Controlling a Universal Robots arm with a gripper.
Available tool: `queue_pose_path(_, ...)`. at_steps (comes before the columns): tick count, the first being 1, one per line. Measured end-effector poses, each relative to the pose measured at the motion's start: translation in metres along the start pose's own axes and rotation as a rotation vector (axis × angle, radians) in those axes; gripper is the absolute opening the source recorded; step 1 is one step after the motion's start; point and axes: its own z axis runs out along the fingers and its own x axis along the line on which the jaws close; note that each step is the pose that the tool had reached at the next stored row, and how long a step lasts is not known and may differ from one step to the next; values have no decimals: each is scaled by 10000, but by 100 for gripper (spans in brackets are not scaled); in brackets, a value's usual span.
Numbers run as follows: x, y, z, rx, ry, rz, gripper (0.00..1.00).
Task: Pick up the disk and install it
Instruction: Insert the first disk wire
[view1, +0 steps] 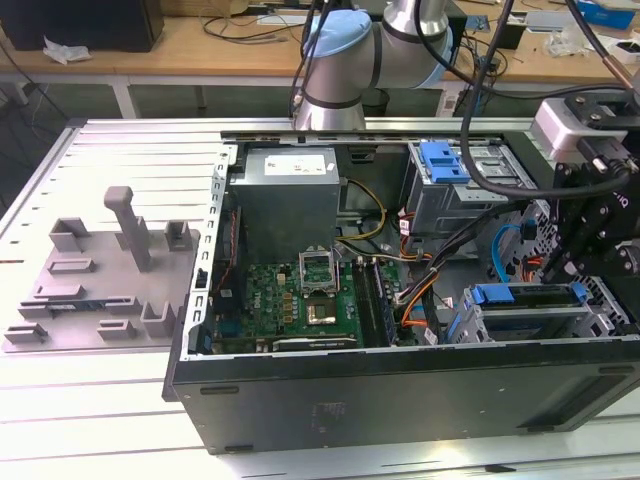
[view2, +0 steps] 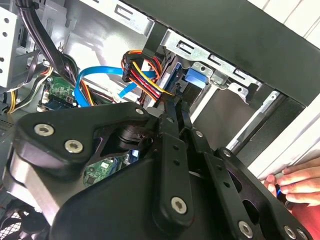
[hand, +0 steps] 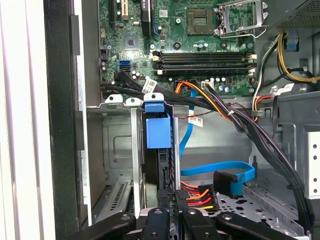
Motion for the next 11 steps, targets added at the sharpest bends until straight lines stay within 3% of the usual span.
queue_pose_path(11, 3, 0, 21, 13, -6, 0, 16)
